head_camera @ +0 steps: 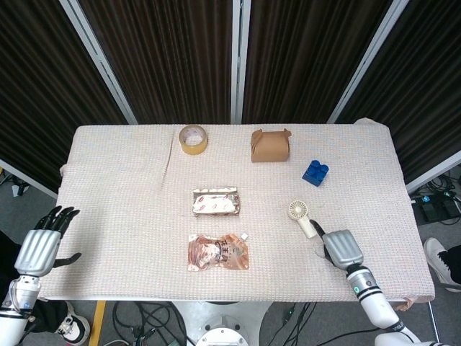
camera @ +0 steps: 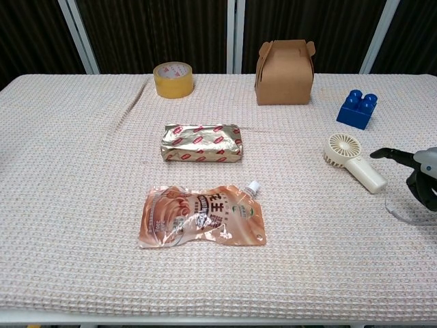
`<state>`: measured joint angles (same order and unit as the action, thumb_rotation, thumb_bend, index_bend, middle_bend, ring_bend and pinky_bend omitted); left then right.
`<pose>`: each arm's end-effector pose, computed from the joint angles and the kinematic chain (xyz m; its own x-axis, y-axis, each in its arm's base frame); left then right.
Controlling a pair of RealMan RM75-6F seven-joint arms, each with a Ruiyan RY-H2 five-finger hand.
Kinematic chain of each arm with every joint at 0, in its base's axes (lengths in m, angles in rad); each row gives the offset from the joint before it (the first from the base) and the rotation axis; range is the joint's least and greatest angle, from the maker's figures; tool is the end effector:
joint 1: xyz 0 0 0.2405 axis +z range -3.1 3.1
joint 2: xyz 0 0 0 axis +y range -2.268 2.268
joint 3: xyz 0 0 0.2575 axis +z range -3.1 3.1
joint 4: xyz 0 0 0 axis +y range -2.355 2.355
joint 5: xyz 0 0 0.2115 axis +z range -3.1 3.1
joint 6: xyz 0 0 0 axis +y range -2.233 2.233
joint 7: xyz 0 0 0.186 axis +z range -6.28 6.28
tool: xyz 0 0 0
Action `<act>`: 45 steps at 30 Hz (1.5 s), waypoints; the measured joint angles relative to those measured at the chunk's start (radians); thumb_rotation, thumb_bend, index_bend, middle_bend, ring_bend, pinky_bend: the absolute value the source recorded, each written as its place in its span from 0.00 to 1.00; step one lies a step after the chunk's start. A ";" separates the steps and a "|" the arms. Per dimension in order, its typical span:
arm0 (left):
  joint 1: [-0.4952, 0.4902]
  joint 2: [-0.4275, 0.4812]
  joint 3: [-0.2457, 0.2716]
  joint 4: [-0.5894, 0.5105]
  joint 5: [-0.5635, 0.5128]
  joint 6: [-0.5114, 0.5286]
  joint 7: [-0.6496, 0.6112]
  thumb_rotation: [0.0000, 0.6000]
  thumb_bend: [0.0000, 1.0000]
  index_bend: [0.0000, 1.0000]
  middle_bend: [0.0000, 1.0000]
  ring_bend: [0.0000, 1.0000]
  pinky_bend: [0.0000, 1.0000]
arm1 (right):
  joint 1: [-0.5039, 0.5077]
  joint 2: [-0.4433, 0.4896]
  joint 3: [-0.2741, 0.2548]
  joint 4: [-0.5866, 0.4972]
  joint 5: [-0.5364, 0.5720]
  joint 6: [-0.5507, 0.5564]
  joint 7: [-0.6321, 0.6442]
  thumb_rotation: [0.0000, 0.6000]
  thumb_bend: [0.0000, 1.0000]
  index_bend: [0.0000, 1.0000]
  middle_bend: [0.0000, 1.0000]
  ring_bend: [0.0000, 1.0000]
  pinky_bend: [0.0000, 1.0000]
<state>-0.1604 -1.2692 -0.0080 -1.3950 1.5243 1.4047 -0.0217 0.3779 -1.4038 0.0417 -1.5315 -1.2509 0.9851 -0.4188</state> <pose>-0.3301 0.2409 0.1071 0.4468 0.0860 0.8905 0.8935 -0.0926 -0.4394 -0.2802 -0.2834 -0.0081 0.5678 -0.3937 0.7229 -0.8223 -0.2302 0.5205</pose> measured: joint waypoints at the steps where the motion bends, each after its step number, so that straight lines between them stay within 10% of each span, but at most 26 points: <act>1: 0.000 -0.001 0.000 0.003 0.000 -0.001 -0.002 1.00 0.03 0.12 0.10 0.05 0.21 | 0.003 -0.003 0.001 0.002 0.004 -0.001 -0.002 1.00 1.00 0.01 0.88 0.82 0.73; 45: 0.004 -0.005 -0.009 0.038 -0.014 0.006 -0.036 1.00 0.03 0.12 0.10 0.05 0.21 | 0.058 -0.065 -0.036 0.050 0.120 -0.026 -0.074 1.00 1.00 0.04 0.89 0.82 0.73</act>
<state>-0.1563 -1.2740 -0.0170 -1.3572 1.5100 1.4106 -0.0573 0.4360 -1.4692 0.0060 -1.4812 -1.1313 0.9593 -0.4932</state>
